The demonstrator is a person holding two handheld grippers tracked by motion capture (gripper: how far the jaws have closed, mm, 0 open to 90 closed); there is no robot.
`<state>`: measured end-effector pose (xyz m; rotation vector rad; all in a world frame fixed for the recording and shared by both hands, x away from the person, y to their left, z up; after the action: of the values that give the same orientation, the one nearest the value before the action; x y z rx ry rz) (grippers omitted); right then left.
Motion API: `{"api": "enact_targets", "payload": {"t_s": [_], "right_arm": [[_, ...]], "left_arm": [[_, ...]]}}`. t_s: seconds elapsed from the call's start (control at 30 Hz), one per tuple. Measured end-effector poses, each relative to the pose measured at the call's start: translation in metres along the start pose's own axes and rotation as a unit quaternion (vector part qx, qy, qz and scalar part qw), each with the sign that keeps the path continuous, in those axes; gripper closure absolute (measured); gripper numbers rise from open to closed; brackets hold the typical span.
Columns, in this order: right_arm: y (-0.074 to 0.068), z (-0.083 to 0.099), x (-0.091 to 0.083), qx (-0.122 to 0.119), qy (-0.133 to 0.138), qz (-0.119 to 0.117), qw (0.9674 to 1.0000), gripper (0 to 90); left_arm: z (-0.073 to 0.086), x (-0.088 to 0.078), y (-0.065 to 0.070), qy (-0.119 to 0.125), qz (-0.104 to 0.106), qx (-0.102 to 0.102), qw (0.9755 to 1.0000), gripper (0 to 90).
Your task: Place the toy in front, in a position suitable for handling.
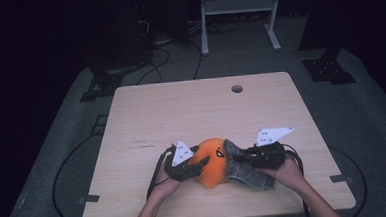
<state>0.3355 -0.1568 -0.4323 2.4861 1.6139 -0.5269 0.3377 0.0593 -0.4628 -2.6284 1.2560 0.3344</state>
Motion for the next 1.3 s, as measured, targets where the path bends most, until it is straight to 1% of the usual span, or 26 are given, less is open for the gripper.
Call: {"api": "enact_targets", "payload": {"t_s": [0.07, 0.17, 0.2, 0.27, 0.37, 0.43, 0.47, 0.5, 0.57, 0.63, 0.7, 0.73, 0.8, 0.9, 0.93, 0.97, 1.0, 1.03, 1.07, 1.1, 1.13, 1.17, 1.2, 1.23, 1.27, 1.3], "right_arm": [[0.002, -0.005, 0.005, -0.002, -0.005, -0.003, 1.0, 80.1], [0.002, -0.003, 0.016, -0.009, -0.02, 0.0, 0.9998, 80.1], [0.003, -0.001, 0.018, -0.009, -0.02, 0.004, 0.9998, 80.1], [0.007, 0.004, 0.018, -0.002, -0.018, 0.01, 0.9998, 80.1], [0.015, 0.013, 0.013, 0.007, -0.025, 0.027, 0.9993, 80.1], [0.015, 0.014, 0.009, 0.012, -0.023, 0.031, 0.9992, 80.2], [0.011, 0.012, 0.008, 0.007, -0.016, 0.028, 0.9995, 80.3], [0.005, 0.01, 0.007, 0.001, -0.009, 0.018, 0.9998, 80.3], [-0.009, 0.007, 0.009, -0.01, -0.001, -0.011, 0.9999, 80.3], [-0.022, 0.006, 0.016, -0.034, -0.008, -0.024, 0.9991, 80.2], [-0.025, 0.008, 0.02, -0.043, -0.018, -0.025, 0.9986, 80.2], [-0.022, 0.007, 0.02, -0.036, -0.015, -0.025, 0.9989, 80.2], [-0.013, 0.004, 0.015, -0.016, 0.001, -0.018, 0.9997, 80.1], [-0.001, -0.008, 0.009, -0.007, 0.019, 0.006, 0.9998, 80.1], [0.003, -0.011, 0.008, -0.003, 0.017, 0.009, 0.9998, 80.1], [0.007, -0.014, 0.01, -0.006, 0.011, 0.015, 0.9998, 80.1], [0.009, -0.016, 0.011, -0.006, 0.007, 0.016, 0.9998, 80.1], [0.011, -0.016, 0.013, -0.001, -0.001, 0.015, 0.9999, 80.1], [0.013, -0.014, 0.016, 0.002, -0.016, 0.016, 0.9997, 80.0], [0.014, -0.012, 0.018, 0.005, -0.029, 0.013, 0.9995, 80.1], [0.014, -0.009, 0.019, 0.012, -0.034, 0.007, 0.9993, 80.1], [0.013, -0.006, 0.018, 0.016, -0.037, 0.003, 0.9992, 80.2], [0.011, -0.003, 0.017, 0.016, -0.039, 0.001, 0.9991, 80.3], [0.01, -0.001, 0.015, 0.014, -0.039, 0.003, 0.9991, 80.4], [0.008, 0.003, 0.012, 0.012, -0.039, 0.006, 0.9992, 80.4], [0.006, 0.006, 0.008, 0.012, -0.038, 0.006, 0.9992, 80.5]], "left_arm": [[0.0, 0.0, 0.0, -0.002, 0.0, 0.001, 1.0, 46.8], [0.003, -0.002, -0.005, -0.002, -0.002, -0.011, 0.9999, 46.8], [0.003, -0.003, -0.006, -0.003, -0.001, -0.014, 0.9999, 46.6], [0.004, -0.004, -0.008, -0.002, -0.003, -0.014, 0.9999, 46.1], [0.003, -0.002, -0.008, -0.001, -0.005, -0.015, 0.9999, 45.5], [0.003, -0.001, -0.008, -0.002, -0.007, -0.016, 0.9998, 45.0], [0.003, 0.0, -0.008, -0.001, -0.007, -0.016, 0.9999, 45.0], [0.003, 0.0, -0.008, -0.001, -0.007, -0.016, 0.9998, 45.0], [0.004, 0.0, -0.009, -0.001, -0.007, -0.02, 0.9998, 45.1], [0.003, 0.001, -0.009, -0.001, -0.006, -0.016, 0.9998, 45.1], [0.003, 0.0, -0.007, 0.001, -0.004, -0.018, 0.9998, 45.2], [0.003, -0.001, -0.006, 0.0, -0.002, -0.017, 0.9999, 45.3], [0.002, -0.001, -0.005, 0.002, 0.003, -0.013, 0.9999, 45.6], [0.0, 0.0, -0.001, 0.004, 0.011, -0.003, 0.9999, 45.9], [-0.001, 0.0, 0.001, 0.004, 0.017, 0.0, 0.9999, 45.9], [-0.001, 0.0, 0.002, 0.004, 0.019, 0.003, 0.9998, 45.9], [-0.002, 0.0, 0.004, 0.008, 0.022, 0.005, 0.9997, 45.9], [-0.002, 0.0, 0.004, 0.009, 0.023, 0.006, 0.9997, 45.8], [-0.002, -0.001, 0.005, 0.008, 0.026, 0.004, 0.9996, 45.7], [-0.003, -0.001, 0.005, 0.012, 0.031, 0.001, 0.9995, 45.3], [-0.004, -0.002, 0.006, 0.015, 0.036, -0.002, 0.9992, 44.2], [-0.005, -0.004, 0.005, 0.021, 0.043, -0.013, 0.9988, 41.2], [-0.007, -0.006, 0.004, 0.02, 0.048, -0.03, 0.9982, 34.9], [-0.008, -0.007, 0.003, 0.014, 0.049, -0.045, 0.9977, 25.4], [-0.008, -0.008, 0.001, 0.011, 0.049, -0.057, 0.9971, 21.4], [-0.008, -0.009, 0.0, 0.012, 0.051, -0.07, 0.9962, 19.9]]}}
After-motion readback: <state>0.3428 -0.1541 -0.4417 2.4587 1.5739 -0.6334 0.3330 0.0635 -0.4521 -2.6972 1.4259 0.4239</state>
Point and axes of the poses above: each handheld gripper's, and its own axes: x roughly forward along the jaws, z roughly out of its underside, y roughly to its right, the point moved 5 cm from there along x, roughly forward along the jaws, and after that the axes turned 10 degrees about y, right-handed, at the moved point
